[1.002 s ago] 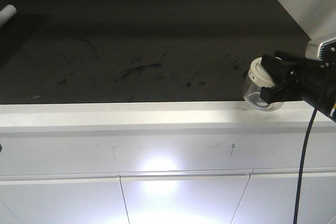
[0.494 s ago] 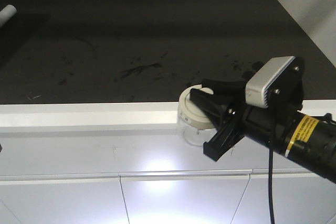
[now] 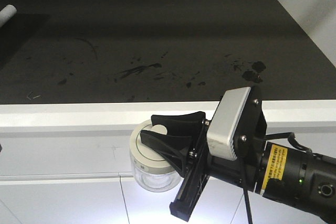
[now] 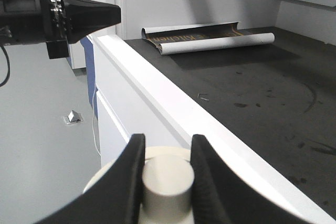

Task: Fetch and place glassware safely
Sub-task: 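Lift the jar with the right gripper and pull it out toward the robot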

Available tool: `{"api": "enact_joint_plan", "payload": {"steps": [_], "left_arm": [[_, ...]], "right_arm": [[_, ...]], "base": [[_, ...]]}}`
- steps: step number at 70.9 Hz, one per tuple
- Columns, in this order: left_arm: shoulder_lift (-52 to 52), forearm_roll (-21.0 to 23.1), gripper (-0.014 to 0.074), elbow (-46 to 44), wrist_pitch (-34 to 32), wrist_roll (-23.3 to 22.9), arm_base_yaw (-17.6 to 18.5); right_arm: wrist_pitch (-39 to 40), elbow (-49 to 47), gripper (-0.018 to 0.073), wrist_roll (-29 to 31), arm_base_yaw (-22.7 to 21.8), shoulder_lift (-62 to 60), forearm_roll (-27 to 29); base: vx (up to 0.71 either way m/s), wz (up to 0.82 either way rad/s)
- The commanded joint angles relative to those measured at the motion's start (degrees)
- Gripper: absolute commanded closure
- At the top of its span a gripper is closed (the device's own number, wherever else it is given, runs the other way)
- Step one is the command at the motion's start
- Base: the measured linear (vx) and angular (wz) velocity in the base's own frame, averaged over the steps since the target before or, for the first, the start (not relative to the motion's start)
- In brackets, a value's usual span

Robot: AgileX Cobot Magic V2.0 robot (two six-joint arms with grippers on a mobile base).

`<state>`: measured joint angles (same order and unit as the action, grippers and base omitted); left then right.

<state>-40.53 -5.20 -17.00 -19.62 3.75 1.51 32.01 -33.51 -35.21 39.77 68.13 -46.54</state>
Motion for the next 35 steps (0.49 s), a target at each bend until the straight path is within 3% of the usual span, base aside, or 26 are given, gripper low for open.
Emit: {"api": "enact_joint_plan", "payload": {"steps": [1, 35], "left_arm": [[0.2, 0.3, 0.0603, -1.5, -4.5, -0.5, 0.0], [0.2, 0.3, 0.0603, -1.5, -4.5, -0.5, 0.0]], "right_arm": [[5.1, -1.8, 0.0563, 0.0, 0.0, -1.6, 1.7], [4.9, -1.8, 0.0563, 0.0, 0.0, -1.4, 1.7]], "base": [[0.00, 0.00], [0.00, 0.00]]}}
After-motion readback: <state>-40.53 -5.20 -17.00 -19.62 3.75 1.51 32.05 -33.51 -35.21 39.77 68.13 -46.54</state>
